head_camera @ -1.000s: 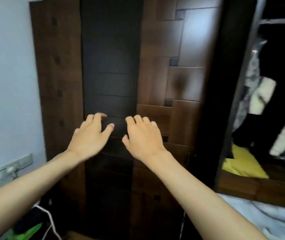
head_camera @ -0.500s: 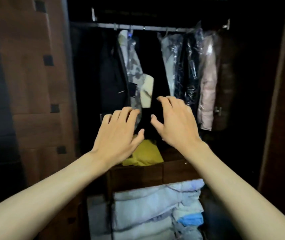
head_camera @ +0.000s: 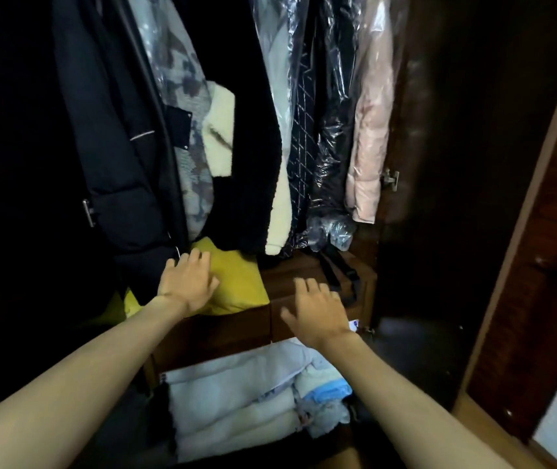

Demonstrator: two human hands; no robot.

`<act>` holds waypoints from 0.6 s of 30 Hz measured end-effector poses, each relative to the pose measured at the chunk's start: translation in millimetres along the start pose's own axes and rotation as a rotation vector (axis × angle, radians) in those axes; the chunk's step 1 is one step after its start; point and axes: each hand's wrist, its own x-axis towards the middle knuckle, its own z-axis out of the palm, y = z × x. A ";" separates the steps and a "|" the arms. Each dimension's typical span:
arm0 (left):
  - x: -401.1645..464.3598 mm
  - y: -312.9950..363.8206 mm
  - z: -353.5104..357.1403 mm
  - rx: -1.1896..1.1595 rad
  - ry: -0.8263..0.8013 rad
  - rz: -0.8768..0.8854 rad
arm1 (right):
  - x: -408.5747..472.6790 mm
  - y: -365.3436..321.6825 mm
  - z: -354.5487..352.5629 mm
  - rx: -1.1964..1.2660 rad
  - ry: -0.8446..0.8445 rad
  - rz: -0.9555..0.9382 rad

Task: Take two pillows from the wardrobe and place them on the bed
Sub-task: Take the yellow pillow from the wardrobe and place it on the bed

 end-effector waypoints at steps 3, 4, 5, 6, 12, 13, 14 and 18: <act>31.6 -17.1 24.6 -0.077 0.008 -0.048 | 39.5 -16.6 22.2 -0.011 -0.024 -0.058; 42.0 -21.4 29.6 -0.113 0.000 -0.071 | 53.6 -23.9 28.4 -0.004 -0.045 -0.073; 50.7 -22.3 32.7 -0.135 -0.009 -0.079 | 65.0 -30.7 33.8 0.007 -0.067 -0.087; 60.4 -22.2 36.9 -0.146 -0.023 -0.072 | 77.6 -38.4 39.7 0.026 -0.090 -0.099; 120.3 -9.1 86.9 -0.127 -0.127 -0.028 | 149.0 -64.6 76.8 0.074 -0.157 -0.141; 129.5 -9.9 97.7 -0.108 -0.154 -0.032 | 160.5 -65.6 85.2 0.079 -0.181 -0.142; 139.4 -11.7 107.8 -0.089 -0.174 -0.032 | 173.0 -65.8 93.5 0.082 -0.200 -0.142; 184.5 -17.0 144.2 0.003 -0.166 -0.054 | 224.5 -71.3 137.6 0.027 -0.193 -0.179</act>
